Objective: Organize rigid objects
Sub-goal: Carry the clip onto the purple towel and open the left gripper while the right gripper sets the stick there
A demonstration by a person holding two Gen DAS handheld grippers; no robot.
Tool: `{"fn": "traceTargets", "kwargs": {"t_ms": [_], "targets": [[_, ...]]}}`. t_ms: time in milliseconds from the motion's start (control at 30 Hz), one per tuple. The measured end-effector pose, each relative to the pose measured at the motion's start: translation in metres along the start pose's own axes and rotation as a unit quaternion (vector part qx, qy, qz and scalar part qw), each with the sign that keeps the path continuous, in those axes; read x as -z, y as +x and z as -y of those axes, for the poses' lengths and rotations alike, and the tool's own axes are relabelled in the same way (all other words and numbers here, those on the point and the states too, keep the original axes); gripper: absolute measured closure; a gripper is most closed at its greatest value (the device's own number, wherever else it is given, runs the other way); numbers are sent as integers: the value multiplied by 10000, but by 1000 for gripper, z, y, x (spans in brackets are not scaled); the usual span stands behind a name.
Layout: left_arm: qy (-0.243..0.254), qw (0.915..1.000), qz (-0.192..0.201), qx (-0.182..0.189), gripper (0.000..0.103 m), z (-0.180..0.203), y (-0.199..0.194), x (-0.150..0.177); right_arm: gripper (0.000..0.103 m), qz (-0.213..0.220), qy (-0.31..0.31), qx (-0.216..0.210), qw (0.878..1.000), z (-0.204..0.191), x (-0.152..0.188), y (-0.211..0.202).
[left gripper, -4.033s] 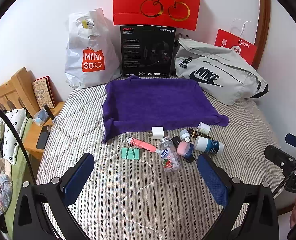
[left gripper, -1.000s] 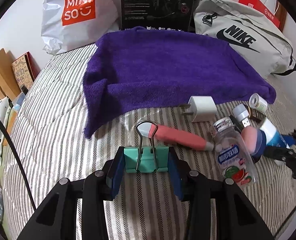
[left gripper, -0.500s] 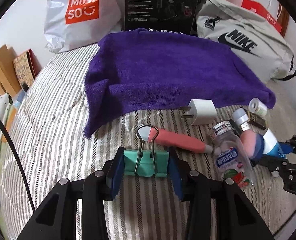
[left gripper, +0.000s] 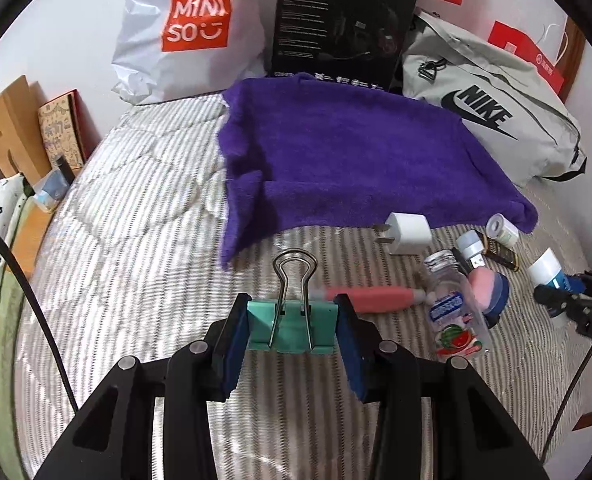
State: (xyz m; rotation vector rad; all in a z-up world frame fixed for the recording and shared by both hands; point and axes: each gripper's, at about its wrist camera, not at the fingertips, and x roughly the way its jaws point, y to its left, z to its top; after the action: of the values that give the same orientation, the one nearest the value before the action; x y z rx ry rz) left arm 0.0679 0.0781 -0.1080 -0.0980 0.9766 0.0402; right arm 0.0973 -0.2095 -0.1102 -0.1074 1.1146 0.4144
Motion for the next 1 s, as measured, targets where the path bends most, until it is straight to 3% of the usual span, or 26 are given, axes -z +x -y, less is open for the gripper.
{"fn": "traceTargets", "kwargs": {"t_ms": [233, 633, 1000], "targets": [[-22, 9999, 110, -30, 63, -5, -9, -11, 67, 139, 105, 10, 9998, 9, -13, -9], [141, 9984, 532, 83, 63, 9, -19, -60, 67, 375, 198, -13, 9991, 15, -55, -11], [73, 9983, 516, 261, 63, 17, 13, -112, 67, 470, 107, -87, 9988, 17, -109, 2]]}}
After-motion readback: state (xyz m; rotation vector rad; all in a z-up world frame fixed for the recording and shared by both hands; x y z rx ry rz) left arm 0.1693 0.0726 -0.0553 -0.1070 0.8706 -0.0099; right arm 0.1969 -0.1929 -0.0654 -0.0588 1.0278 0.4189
